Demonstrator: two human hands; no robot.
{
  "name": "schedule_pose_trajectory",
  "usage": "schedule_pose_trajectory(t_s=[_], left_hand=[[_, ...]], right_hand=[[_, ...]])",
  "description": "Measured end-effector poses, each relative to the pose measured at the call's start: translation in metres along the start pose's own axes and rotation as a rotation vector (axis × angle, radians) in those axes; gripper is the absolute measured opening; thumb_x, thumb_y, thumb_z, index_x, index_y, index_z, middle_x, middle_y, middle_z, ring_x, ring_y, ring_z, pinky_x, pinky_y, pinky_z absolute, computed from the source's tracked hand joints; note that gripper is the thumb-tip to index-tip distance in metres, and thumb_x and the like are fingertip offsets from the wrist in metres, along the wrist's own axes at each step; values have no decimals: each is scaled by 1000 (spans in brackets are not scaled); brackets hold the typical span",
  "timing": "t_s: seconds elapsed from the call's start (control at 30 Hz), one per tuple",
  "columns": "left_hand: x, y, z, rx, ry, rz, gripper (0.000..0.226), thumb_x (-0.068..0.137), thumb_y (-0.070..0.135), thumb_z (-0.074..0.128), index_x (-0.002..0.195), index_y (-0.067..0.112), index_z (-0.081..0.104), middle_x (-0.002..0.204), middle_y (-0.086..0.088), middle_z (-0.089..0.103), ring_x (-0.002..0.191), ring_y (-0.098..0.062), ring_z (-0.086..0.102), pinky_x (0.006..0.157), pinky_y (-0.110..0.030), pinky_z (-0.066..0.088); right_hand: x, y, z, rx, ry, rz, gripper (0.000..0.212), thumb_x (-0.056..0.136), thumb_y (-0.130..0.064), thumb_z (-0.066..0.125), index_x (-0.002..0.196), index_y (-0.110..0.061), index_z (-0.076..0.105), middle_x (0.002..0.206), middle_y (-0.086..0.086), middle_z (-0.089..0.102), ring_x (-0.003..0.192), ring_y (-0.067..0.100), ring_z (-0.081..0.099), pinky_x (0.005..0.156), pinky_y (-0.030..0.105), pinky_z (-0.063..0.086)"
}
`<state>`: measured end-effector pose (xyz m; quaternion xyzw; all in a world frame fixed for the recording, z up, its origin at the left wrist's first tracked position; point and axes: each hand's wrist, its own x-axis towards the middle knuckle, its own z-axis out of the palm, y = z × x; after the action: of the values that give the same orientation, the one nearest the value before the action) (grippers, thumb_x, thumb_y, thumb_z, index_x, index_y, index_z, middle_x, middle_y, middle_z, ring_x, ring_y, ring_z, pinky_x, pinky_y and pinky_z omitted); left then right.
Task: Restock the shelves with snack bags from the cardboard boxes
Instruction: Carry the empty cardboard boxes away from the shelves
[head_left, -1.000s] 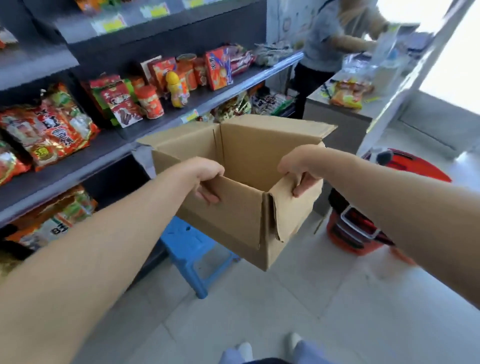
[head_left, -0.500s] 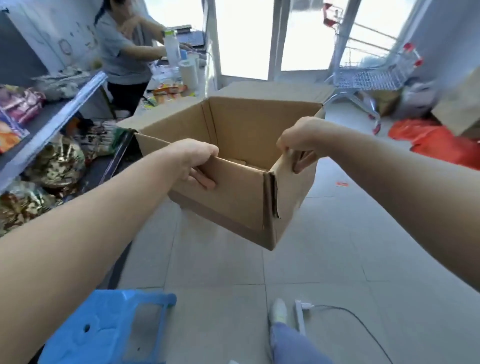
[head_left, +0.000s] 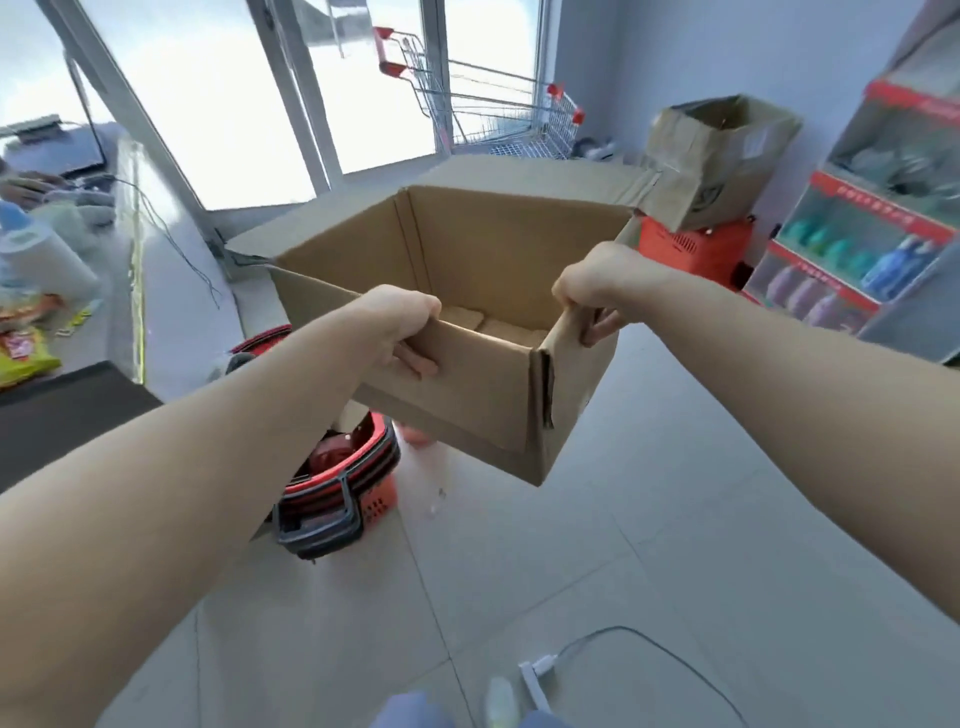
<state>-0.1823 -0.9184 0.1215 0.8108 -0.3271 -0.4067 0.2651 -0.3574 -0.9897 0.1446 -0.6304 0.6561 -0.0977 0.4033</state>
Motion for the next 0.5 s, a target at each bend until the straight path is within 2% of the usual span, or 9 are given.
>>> schedule_pose_trajectory(t_s=[0.07,0.17,0.3,0.37,0.4,0.5], left_hand=[[24,25,15,17,-16,19,13,89,13,45,79,6,43,76,-17,56,29,-21,57,67,-38,55],[61,62,37,53,-64,63,10,88,12,44,81,5,45,75,-19,57,28,-21,56,63,-37,55],[112,110,63,107,-150,112,12,90,13,43,81,6,43,78,-17,56,37,-23,60,60,-36,55],[148,140,75,103,-196,118,13,91,14,42,79,7,41,80,-16,53,49,-27,63,67,-41,58],[167,154,80,103,-220,120,12,91,14,42,81,7,42,81,-16,52,52,-28,63,72,-43,58],[228,200,94,107,-283,134,13,92,14,42,100,4,42,82,-17,50,57,-29,63,81,-47,57]], right_hand=[[27,9,-16,43,35,40,21,78,-3,53,99,3,56,101,18,54,74,38,66,56,38,60],[66,19,-38,93,83,95,19,77,-3,52,95,2,55,98,18,54,74,37,64,47,32,58],[120,28,-66,144,127,157,14,76,-3,53,88,2,57,100,18,53,77,39,64,49,33,58],[159,27,-82,178,159,190,10,75,-4,53,83,0,56,100,17,54,80,38,66,51,33,58],[179,25,-90,186,170,206,14,75,-5,53,88,1,57,102,17,55,80,38,66,54,35,59],[247,15,-112,196,206,251,26,77,-6,54,101,4,58,109,18,56,75,37,67,55,35,59]])
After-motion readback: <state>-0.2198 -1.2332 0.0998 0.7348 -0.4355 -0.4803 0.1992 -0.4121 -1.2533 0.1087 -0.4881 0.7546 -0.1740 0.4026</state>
